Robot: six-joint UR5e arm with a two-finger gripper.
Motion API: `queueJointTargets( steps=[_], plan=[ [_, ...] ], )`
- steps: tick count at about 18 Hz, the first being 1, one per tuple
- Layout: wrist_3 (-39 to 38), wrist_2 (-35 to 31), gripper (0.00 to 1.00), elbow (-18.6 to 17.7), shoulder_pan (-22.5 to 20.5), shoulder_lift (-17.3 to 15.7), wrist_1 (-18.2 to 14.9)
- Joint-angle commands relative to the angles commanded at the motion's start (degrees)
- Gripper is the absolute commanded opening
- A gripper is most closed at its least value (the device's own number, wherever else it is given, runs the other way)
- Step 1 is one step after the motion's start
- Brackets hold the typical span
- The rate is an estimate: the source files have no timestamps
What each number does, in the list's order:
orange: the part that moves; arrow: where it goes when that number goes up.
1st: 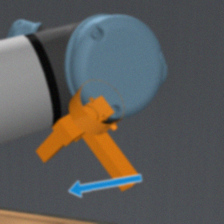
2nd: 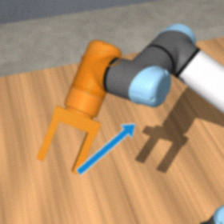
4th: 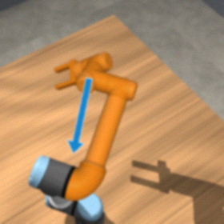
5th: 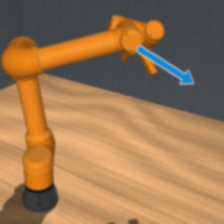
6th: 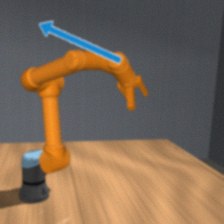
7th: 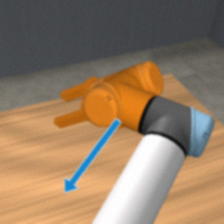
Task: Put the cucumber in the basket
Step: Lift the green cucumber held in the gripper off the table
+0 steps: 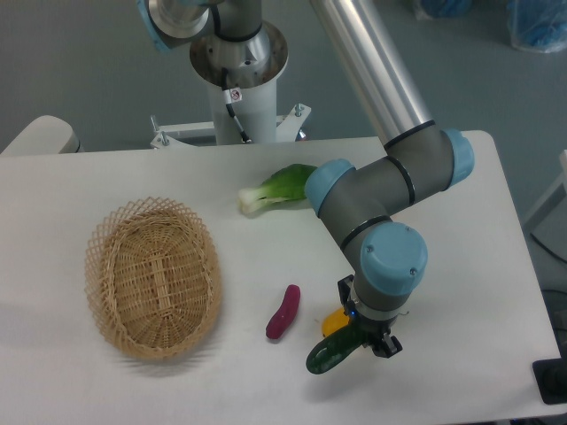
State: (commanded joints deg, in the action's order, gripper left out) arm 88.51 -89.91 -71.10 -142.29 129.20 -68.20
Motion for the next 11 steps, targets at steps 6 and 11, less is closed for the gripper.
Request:
queueJointTargets(
  steps=[6, 11],
  plan=[
    [-0.18, -0.18, 0.22, -0.09, 0.53, -0.09, 0.0],
    [-0.44, 0.0, 0.22, -0.96, 1.67, -0.61, -0.18]
  ],
)
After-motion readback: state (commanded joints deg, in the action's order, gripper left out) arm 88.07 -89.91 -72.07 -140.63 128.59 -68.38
